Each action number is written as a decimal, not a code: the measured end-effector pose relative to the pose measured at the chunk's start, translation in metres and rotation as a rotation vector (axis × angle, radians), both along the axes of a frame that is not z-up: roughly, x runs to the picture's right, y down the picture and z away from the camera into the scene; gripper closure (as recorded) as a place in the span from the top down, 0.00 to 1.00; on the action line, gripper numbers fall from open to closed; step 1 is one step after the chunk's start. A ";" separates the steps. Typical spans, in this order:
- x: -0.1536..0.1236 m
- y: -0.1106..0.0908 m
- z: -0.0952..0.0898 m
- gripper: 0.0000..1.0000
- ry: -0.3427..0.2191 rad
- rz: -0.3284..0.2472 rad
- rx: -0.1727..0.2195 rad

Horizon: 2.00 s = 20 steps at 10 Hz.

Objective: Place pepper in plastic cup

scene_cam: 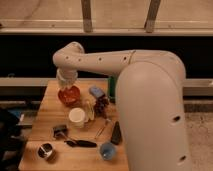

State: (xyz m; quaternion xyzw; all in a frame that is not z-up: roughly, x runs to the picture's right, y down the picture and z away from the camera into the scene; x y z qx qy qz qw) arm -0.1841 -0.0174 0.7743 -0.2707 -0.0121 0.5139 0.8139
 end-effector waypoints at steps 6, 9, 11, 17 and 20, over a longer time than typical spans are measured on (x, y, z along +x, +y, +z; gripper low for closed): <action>0.099 0.045 -0.042 0.00 0.145 0.150 -0.078; 0.138 0.095 -0.059 0.00 0.211 0.224 -0.189; 0.138 0.132 -0.064 0.00 0.236 0.244 -0.271; 0.130 0.184 -0.075 0.00 0.261 0.274 -0.362; 0.131 0.184 -0.075 0.00 0.261 0.274 -0.363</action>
